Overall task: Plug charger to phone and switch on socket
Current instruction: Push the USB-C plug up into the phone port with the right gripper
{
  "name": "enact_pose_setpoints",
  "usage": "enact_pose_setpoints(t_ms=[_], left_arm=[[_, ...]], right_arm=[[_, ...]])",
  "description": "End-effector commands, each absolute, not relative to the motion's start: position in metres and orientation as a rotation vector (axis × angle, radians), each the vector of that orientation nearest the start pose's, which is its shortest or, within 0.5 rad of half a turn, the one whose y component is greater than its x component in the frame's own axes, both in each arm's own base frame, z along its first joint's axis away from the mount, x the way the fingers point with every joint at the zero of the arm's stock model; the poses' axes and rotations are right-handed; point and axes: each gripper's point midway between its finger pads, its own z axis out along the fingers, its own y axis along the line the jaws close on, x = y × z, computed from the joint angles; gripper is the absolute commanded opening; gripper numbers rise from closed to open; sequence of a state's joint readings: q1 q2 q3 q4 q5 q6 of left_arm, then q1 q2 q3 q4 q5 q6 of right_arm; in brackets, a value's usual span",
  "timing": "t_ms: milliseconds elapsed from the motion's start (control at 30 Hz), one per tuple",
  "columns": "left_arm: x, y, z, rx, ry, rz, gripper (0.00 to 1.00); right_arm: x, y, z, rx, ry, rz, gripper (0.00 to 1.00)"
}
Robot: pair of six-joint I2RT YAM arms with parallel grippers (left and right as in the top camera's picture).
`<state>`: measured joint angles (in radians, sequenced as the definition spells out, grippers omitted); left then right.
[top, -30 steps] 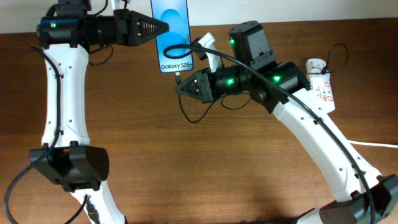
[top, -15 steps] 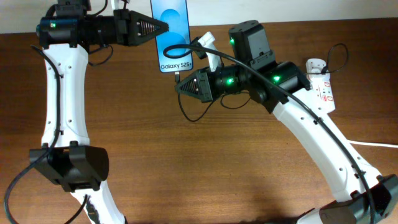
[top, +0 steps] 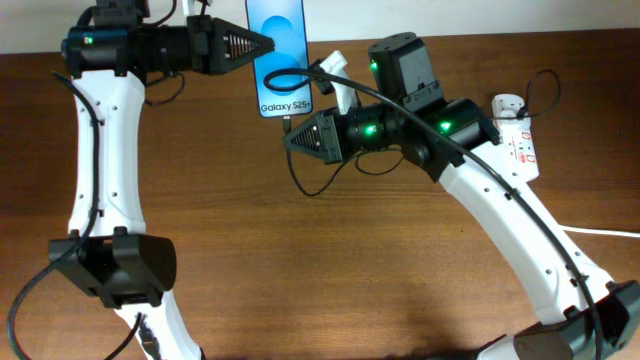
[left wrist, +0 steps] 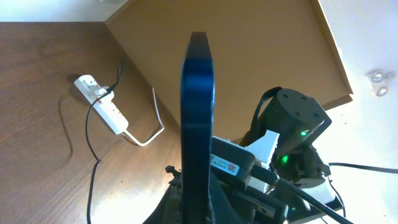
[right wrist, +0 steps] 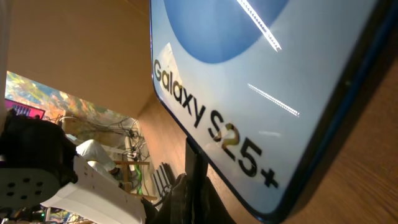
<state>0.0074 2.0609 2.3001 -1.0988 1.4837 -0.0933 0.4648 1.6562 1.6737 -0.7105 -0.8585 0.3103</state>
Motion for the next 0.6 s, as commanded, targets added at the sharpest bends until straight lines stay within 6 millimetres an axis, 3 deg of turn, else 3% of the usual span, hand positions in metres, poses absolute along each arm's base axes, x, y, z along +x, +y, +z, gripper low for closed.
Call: enact_pose_setpoints(t_ms=[0,567], left_arm=[[0.425,-0.171,0.399,0.586,1.908,-1.774,0.00],[0.421,-0.172,0.396,0.584,1.915,-1.780,0.00]], right_arm=[[0.331,0.303,0.329,-0.669,2.209,1.369,0.04],[0.345,0.300,0.337,-0.659,2.148,1.332,0.09]])
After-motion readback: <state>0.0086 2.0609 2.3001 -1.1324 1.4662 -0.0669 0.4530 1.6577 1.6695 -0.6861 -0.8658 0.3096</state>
